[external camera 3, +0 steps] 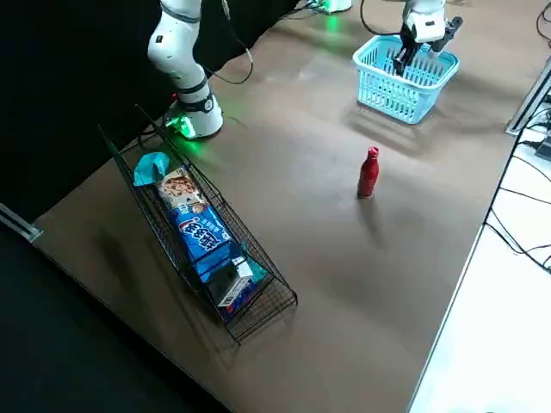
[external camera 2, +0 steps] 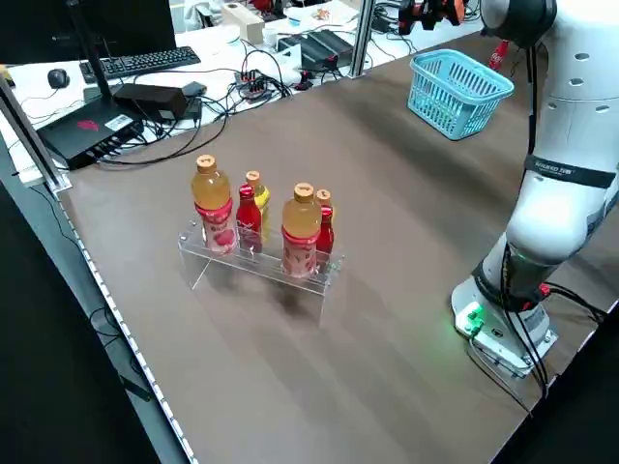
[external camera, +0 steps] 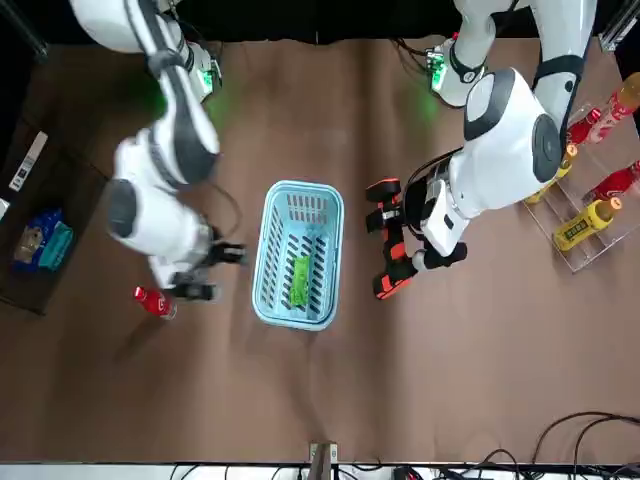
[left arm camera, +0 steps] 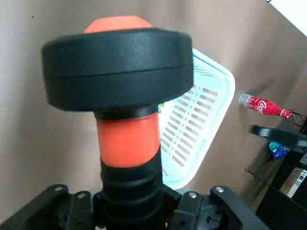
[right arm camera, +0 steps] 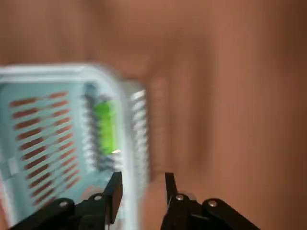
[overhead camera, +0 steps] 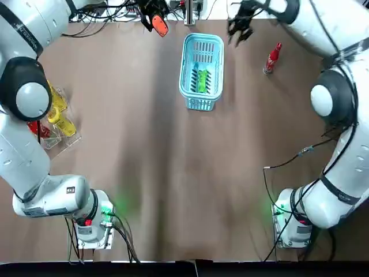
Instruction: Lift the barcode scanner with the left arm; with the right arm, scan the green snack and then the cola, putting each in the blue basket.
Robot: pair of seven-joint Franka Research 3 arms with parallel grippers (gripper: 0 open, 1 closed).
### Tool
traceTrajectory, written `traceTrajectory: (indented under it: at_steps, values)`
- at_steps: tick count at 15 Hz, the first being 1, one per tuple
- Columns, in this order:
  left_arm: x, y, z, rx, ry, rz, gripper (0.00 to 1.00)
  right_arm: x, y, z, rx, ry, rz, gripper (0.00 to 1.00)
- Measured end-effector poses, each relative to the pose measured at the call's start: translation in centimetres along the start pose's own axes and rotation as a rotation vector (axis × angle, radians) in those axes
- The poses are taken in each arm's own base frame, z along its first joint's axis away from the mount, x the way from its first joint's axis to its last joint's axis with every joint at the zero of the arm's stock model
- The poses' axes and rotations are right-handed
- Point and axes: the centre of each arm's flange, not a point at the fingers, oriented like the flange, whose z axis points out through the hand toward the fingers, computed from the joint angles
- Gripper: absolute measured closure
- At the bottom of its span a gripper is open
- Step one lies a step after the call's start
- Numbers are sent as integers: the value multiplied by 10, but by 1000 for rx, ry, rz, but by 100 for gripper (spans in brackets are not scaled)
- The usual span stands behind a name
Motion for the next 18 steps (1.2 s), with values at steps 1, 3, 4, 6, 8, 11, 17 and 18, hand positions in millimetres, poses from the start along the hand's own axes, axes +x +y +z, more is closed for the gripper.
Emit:
traceTrajectory:
  at_steps: [1, 3, 4, 6, 8, 11, 17, 18]
  values:
    - [1, 0, 2, 1, -3, 0, 94, 6, 23, -22, -29, 27, 19, 56]
    - [1, -1, 4, 1, -7, 4, 94, 17, 65, -56, -77, 81, 25, 56]
    - [1, -1, 5, 2, -8, 5, 94, 23, 85, -68, -104, 101, 9, 56]
    - [2, -2, 6, 2, -11, 4, 94, 34, 127, -81, -133, 114, -15, 56]
    - [3, -2, 10, 1, -19, 2, 94, 43, 169, -83, -160, 104, -62, 56]
    - [5, -2, 21, -10, -33, -4, 94, 60, 222, -69, -187, 121, -155, 56]
    - [8, -3, 23, -10, -35, -8, 94, 76, 229, -7, -218, 141, -190, 44]
    - [8, -3, 23, -10, -36, -8, 94, 76, 228, 4, -223, 130, -195, 38]
